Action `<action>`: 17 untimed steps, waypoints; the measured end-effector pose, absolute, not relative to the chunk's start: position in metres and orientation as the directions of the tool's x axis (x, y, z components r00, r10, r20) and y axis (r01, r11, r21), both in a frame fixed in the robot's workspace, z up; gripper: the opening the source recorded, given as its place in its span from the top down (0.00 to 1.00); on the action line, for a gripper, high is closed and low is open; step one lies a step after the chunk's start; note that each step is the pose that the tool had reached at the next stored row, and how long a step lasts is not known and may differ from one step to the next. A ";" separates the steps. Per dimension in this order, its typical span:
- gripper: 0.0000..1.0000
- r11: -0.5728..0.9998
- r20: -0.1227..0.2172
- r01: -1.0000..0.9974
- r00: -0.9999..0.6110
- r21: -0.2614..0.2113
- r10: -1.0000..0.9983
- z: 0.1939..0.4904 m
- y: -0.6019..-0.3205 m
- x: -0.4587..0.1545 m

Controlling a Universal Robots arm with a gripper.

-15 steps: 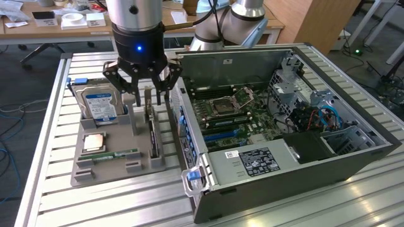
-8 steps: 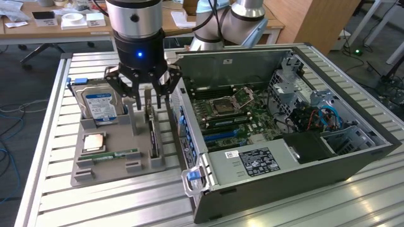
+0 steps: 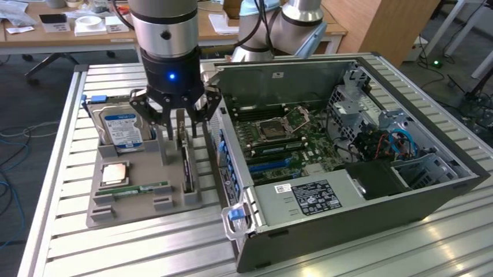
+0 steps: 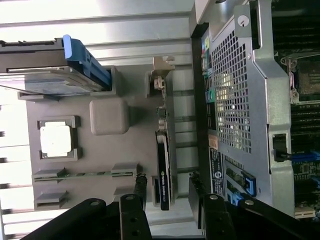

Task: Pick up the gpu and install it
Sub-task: 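Pick up the gpu and move the gpu toward the slot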

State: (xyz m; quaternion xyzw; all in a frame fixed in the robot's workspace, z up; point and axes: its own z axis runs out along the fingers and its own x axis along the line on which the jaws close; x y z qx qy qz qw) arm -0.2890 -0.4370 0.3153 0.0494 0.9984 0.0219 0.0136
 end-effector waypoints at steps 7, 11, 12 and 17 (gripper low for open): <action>0.53 0.994 -0.025 0.099 -0.995 0.045 0.100 0.303 -0.437 -0.289; 0.53 0.994 -0.025 0.099 -0.995 0.045 0.100 0.295 -0.437 -0.289; 0.53 0.994 -0.025 0.099 -0.995 0.045 0.100 0.294 -0.437 -0.289; 0.53 0.994 -0.025 0.099 -0.995 0.045 0.100 0.284 -0.437 -0.289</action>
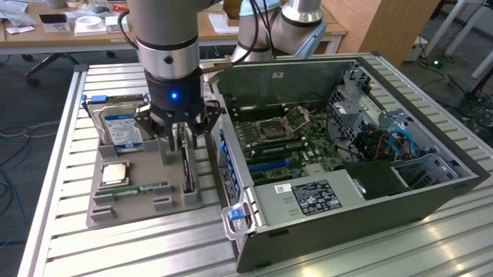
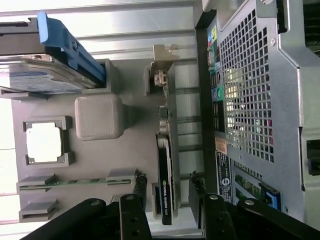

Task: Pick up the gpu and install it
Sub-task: 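Pick up the gpu and move the gpu toward the slot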

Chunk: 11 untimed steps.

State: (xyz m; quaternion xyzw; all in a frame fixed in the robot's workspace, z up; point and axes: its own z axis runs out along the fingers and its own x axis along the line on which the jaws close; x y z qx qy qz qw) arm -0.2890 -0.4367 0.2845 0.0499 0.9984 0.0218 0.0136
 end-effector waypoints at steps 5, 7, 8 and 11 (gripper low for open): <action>0.53 0.994 -0.025 0.099 -0.995 0.045 0.100 0.275 -0.436 -0.289; 0.53 0.994 -0.025 0.099 -0.995 0.045 0.100 0.272 -0.436 -0.289; 0.53 0.994 -0.025 0.099 -0.995 0.045 0.100 0.270 -0.436 -0.289; 0.53 0.994 -0.025 0.099 -0.995 0.045 0.100 0.268 -0.436 -0.289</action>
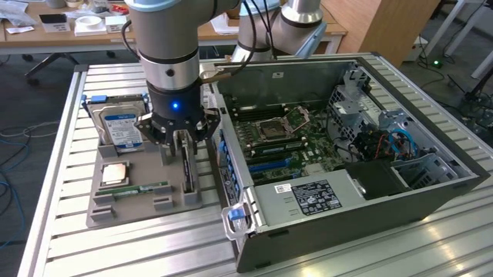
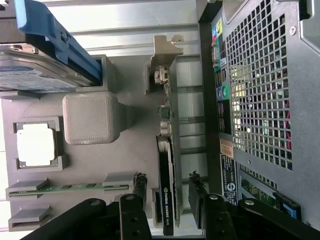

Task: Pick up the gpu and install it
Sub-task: 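Pick up the gpu and move the gpu toward the slot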

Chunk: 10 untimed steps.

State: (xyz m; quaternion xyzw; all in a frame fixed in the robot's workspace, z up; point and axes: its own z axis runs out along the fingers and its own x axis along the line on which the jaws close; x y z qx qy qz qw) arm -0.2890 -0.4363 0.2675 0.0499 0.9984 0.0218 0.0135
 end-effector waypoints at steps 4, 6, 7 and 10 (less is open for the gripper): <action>0.53 0.994 -0.025 0.099 -0.995 0.050 0.101 0.267 -0.436 -0.289; 0.53 0.994 -0.025 0.099 -0.995 0.051 0.100 0.267 -0.436 -0.288; 0.53 0.994 -0.025 0.099 -0.995 0.051 0.101 0.266 -0.436 -0.288; 0.53 0.994 -0.024 0.099 -0.995 0.050 0.100 0.261 -0.436 -0.288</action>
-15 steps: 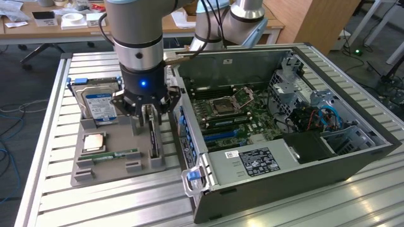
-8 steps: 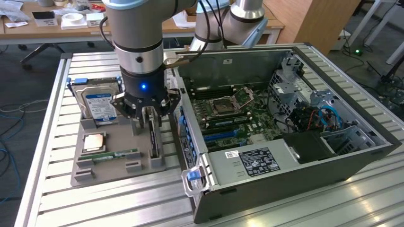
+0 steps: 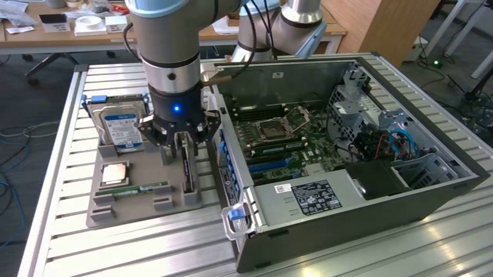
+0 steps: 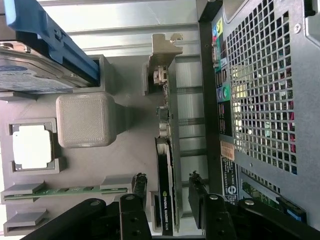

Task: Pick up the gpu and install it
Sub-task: 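Pick up the gpu and move the gpu toward the slot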

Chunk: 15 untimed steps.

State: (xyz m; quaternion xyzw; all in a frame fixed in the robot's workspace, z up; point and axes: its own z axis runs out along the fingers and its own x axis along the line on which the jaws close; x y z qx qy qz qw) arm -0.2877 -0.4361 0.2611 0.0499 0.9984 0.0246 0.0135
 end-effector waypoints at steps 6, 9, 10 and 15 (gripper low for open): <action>0.53 0.994 -0.024 0.097 -0.995 0.050 0.099 0.252 -0.435 -0.288; 0.53 0.994 -0.024 0.097 -0.995 0.050 0.098 0.250 -0.435 -0.288; 0.53 0.994 -0.024 0.097 -0.995 0.050 0.098 0.250 -0.435 -0.288; 0.53 0.995 -0.025 0.089 -0.996 0.051 0.090 0.249 -0.434 -0.288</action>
